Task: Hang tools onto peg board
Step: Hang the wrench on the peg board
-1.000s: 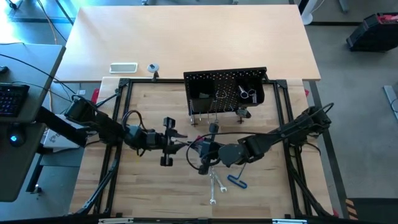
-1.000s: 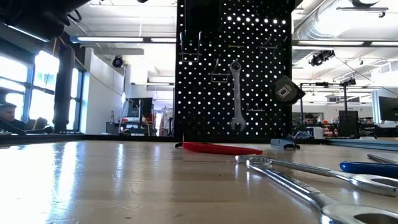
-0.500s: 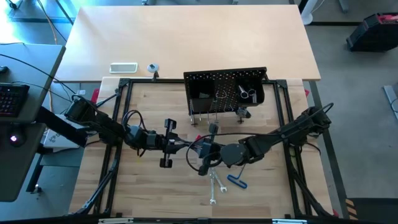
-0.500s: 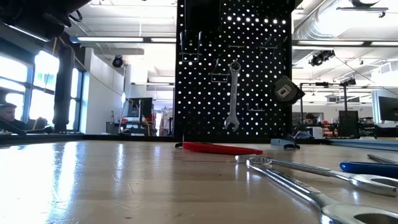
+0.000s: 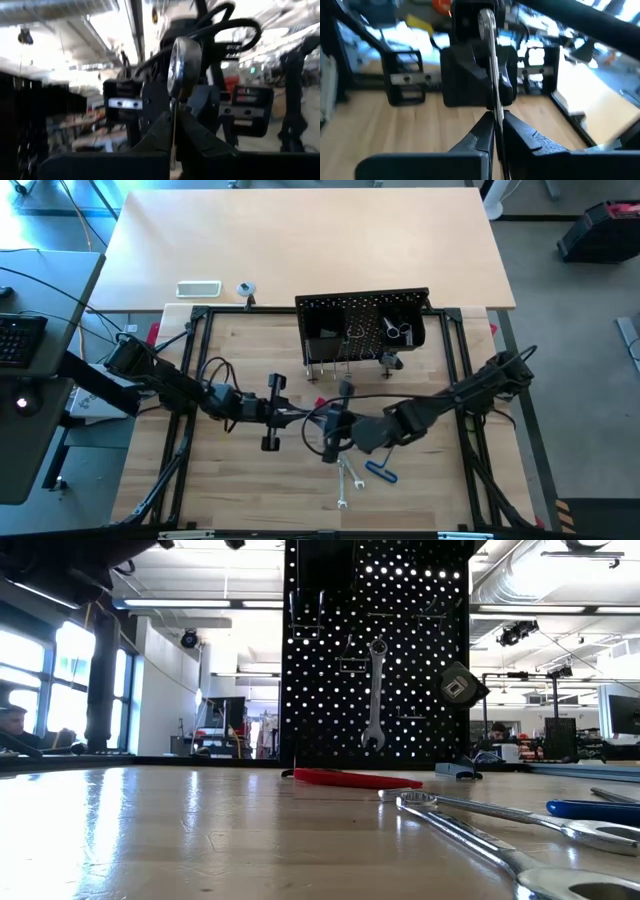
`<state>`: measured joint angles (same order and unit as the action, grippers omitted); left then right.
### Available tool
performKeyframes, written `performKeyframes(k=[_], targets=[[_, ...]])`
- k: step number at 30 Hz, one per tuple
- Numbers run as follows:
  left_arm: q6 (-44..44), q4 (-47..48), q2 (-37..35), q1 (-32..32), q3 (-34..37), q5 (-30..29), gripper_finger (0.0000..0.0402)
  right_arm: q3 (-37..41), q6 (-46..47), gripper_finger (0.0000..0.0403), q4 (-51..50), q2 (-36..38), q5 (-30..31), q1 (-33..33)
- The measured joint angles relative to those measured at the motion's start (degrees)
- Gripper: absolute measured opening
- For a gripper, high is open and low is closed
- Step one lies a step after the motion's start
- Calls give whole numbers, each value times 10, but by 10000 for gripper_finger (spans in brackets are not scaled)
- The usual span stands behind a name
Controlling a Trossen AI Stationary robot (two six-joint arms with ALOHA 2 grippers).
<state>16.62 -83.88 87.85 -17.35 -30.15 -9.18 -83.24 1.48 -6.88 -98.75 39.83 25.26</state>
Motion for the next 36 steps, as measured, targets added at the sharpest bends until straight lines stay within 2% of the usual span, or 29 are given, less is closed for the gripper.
performKeyframes(k=[5,10,18,25,32,36], targets=[[-15,58,0,9,0,-32,2,0,89,41,-139,16,28,12],[-43,112,-2,31,0,-71,1,1,182,71,-264,30,17,33],[-147,265,-1,95,0,-73,1,1,307,100,-408,33,31,60],[-184,331,9,110,-26,-49,0,1,336,101,-450,33,58,79],[-189,343,87,105,-83,-50,0,1,342,101,-460,33,82,96],[-190,343,124,105,-105,-74,0,1,357,101,-478,33,83,108]])
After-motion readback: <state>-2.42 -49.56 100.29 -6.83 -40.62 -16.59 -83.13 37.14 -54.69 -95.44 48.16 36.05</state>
